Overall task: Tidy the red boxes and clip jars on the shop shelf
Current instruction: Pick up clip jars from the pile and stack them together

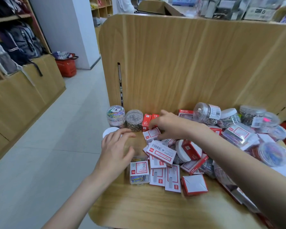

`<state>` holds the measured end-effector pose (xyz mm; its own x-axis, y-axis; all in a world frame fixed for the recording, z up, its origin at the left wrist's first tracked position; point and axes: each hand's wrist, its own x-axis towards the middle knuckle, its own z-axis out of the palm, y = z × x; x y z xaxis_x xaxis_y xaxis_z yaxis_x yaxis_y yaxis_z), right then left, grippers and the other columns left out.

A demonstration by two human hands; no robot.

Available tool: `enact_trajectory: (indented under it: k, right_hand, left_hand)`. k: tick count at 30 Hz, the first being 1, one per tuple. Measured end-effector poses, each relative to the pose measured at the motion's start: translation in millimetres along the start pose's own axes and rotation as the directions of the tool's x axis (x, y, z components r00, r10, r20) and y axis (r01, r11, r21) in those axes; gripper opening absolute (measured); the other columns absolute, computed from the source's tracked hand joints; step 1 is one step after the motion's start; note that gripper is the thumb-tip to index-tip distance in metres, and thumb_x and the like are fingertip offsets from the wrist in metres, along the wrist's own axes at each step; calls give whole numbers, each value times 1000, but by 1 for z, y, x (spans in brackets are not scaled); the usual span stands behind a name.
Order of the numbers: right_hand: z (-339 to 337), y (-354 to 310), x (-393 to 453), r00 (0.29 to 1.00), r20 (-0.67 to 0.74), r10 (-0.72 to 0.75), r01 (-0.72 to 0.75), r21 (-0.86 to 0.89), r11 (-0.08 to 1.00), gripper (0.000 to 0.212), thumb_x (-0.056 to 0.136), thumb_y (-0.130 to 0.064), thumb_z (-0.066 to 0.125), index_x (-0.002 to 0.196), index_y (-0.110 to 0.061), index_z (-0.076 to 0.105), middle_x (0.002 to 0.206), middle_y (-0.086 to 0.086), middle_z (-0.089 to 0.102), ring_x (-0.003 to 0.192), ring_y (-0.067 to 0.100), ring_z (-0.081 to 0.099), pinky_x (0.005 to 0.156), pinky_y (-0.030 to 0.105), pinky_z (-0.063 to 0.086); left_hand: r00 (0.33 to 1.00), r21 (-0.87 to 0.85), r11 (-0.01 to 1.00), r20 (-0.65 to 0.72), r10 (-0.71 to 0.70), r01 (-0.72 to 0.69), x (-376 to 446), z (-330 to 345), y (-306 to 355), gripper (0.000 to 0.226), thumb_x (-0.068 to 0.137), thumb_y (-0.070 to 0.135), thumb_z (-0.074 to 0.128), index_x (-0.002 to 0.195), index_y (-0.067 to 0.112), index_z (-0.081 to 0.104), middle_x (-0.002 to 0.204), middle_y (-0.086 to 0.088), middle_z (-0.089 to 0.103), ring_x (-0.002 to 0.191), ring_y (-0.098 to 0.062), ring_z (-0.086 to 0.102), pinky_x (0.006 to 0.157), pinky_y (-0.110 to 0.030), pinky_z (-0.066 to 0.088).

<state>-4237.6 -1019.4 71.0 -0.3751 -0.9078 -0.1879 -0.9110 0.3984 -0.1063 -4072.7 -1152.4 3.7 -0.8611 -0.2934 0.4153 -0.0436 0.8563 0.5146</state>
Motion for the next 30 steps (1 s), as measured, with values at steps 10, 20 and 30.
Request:
enact_trajectory:
  k: [10, 20, 30]
  right_hand:
    - [-17, 24, 1, 978, -209, 4, 59, 292, 955, 35, 69, -17, 74, 98, -19, 54, 90, -7, 55, 83, 12, 46, 71, 12, 35]
    - [3, 20, 10, 908, -409, 89, -3, 207, 978, 20, 77, -9, 65, 95, -6, 57, 97, 6, 44, 78, 20, 47, 73, 34, 40]
    - [4, 0, -140, 911, -403, 89, 17, 253, 967, 14, 73, -32, 67, 82, -23, 62, 73, -22, 52, 75, 3, 40, 68, 15, 35]
  left_hand:
    - [991, -2, 993, -64, -115, 115, 3, -11, -9, 42, 74, 35, 37, 101, 18, 64, 117, 3, 55, 105, -20, 48, 87, -31, 32]
    - [993, -76, 992, -50, -103, 99, -1, -10, -1, 39, 77, 32, 37, 102, 18, 62, 117, 4, 53, 108, -19, 49, 90, -39, 40]
    - [985, -177, 969, -72, 159, -170, -9, 3, 49, 30, 83, 23, 47, 108, 14, 62, 118, 3, 53, 109, -10, 46, 97, -20, 30]
